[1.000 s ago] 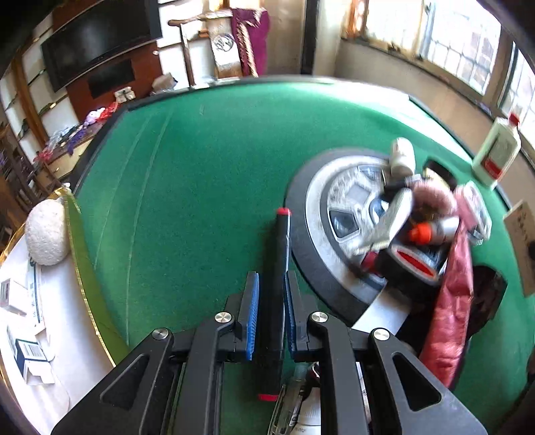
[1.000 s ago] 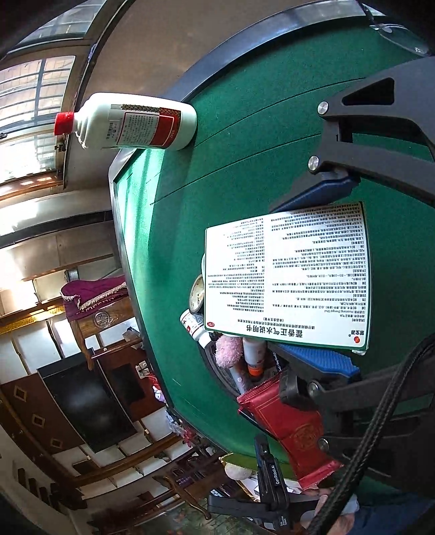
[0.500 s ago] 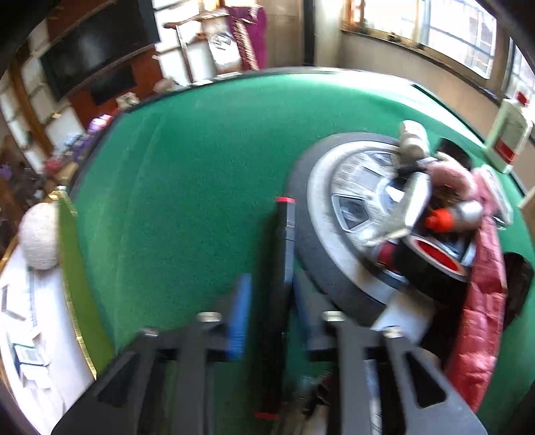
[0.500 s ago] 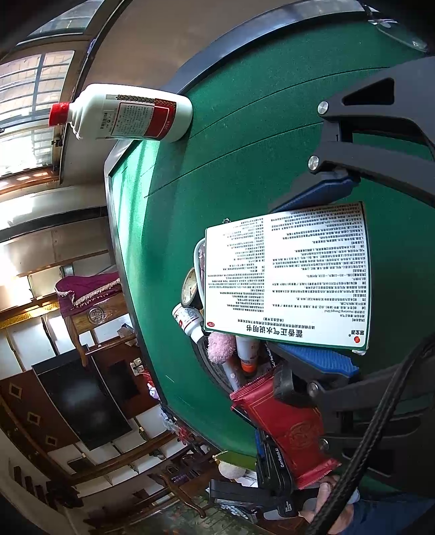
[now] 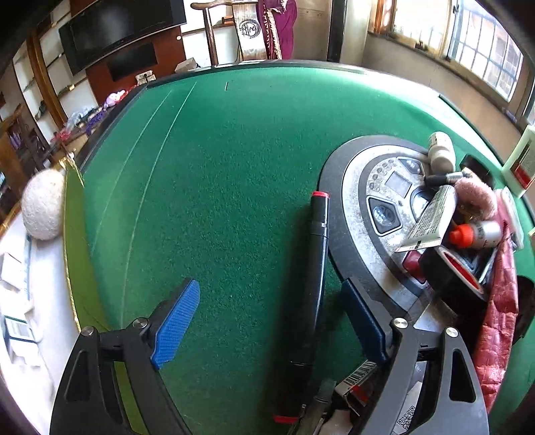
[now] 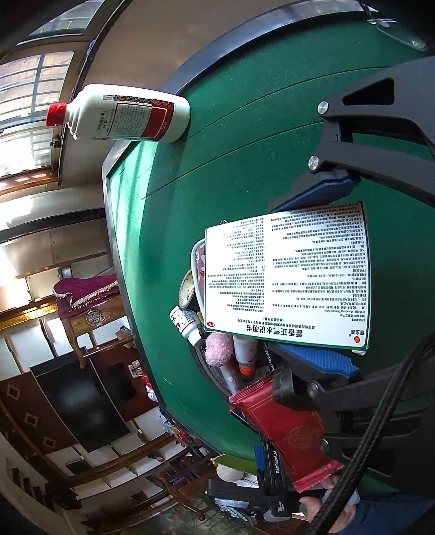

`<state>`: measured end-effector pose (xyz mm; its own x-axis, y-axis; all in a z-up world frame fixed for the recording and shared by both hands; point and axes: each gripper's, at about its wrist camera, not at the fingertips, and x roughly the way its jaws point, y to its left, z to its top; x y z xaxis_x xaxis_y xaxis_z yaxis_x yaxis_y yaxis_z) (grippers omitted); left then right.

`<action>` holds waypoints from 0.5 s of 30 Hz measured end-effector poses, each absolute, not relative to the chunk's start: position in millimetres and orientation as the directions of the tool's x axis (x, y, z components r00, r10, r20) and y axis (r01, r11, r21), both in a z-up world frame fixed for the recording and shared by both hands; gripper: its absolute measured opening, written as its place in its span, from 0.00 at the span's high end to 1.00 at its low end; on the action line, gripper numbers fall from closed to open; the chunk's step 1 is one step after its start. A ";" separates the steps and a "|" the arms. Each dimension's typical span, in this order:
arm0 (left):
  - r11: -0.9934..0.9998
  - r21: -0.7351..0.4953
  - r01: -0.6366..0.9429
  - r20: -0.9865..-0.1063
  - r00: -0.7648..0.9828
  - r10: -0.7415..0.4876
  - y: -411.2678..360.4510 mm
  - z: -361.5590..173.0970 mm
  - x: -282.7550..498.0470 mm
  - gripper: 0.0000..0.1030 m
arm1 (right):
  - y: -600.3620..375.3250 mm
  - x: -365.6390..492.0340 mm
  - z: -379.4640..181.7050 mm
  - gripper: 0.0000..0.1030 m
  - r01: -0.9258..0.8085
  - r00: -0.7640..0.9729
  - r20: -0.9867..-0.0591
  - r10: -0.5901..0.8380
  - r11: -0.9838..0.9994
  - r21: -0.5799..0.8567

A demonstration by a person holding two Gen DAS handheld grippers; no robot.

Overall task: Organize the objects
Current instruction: 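Carry the marker and leaflet in both grippers over to the white tray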

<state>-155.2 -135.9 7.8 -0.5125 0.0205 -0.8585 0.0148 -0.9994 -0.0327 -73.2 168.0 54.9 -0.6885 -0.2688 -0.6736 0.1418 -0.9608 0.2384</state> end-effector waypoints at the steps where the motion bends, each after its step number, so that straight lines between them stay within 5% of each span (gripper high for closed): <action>1: -0.997 -0.075 0.007 -0.848 -0.526 0.060 -137.6 8.5 -154.4 0.21 | 167.9 -73.4 54.9 0.30 0.141 -0.688 -0.674 -0.269 -0.961 0.239; 3: -0.986 -0.166 0.003 -0.827 -0.545 0.138 -142.1 11.2 -151.2 0.21 | 168.1 -73.8 55.2 0.30 0.140 -0.688 -0.674 -0.268 -0.961 0.239; 6: -0.993 -0.119 -0.027 -0.835 -0.538 0.115 -133.1 10.4 -150.4 0.24 | 168.1 -74.1 56.0 0.30 0.139 -0.689 -0.673 -0.267 -0.961 0.239; 7: -0.994 -0.104 -0.034 -0.833 -0.543 0.106 -130.9 10.7 -150.0 0.37 | 168.1 -73.9 56.2 0.30 0.139 -0.690 -0.673 -0.268 -0.961 0.240; 9: -0.996 -0.078 -0.044 -0.837 -0.540 0.090 -129.2 13.0 -149.2 0.81 | 168.4 -73.9 56.7 0.30 0.138 -0.691 -0.672 -0.267 -0.961 0.239; 10: -0.994 -0.093 -0.049 -0.845 -0.525 0.105 -130.8 13.9 -150.3 0.88 | 168.4 -73.6 56.7 0.30 0.137 -0.691 -0.672 -0.266 -0.961 0.239; 15: -0.995 -0.067 -0.074 -0.850 -0.519 0.096 -127.3 15.6 -148.9 0.88 | 169.4 -73.2 57.2 0.30 0.132 -0.693 -0.670 -0.265 -0.961 0.243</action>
